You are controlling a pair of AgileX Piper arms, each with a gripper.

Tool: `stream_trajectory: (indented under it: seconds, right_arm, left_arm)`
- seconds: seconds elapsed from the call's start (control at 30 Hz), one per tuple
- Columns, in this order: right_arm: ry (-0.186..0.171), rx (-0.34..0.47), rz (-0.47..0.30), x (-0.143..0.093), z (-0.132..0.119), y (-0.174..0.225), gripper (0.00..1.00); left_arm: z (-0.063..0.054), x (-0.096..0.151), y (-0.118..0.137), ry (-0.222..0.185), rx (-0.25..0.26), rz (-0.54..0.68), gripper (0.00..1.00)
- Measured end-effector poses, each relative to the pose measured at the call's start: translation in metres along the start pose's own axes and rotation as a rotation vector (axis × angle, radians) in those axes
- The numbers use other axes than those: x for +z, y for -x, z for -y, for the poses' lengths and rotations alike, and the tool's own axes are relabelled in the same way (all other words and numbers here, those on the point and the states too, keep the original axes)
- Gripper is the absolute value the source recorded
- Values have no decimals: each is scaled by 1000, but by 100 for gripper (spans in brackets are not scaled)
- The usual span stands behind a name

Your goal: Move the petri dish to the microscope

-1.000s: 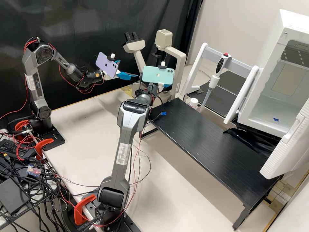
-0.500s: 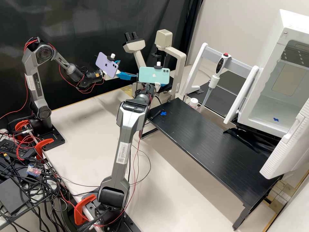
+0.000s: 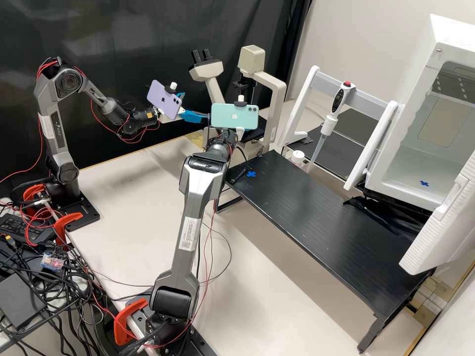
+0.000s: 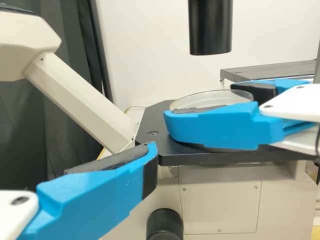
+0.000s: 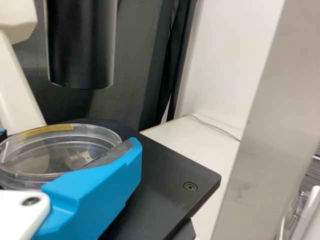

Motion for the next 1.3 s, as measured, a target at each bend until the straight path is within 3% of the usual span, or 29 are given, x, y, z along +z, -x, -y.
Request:
stream_trajectory:
  seconds: [0.77, 1.0, 1.3]
  right_arm:
    - [-41, -53, -23, 14, 3, -4, 100]
    - [-54, -35, -30, 22, 1, 25, 100]
    - [-36, 25, -95, 20, -5, 107, 100]
  left_arm:
    - [0, 0, 0, 0, 0, 0, 100]
    - [0, 0, 0, 0, 0, 0, 100]
    - [0, 0, 0, 0, 0, 0, 100]
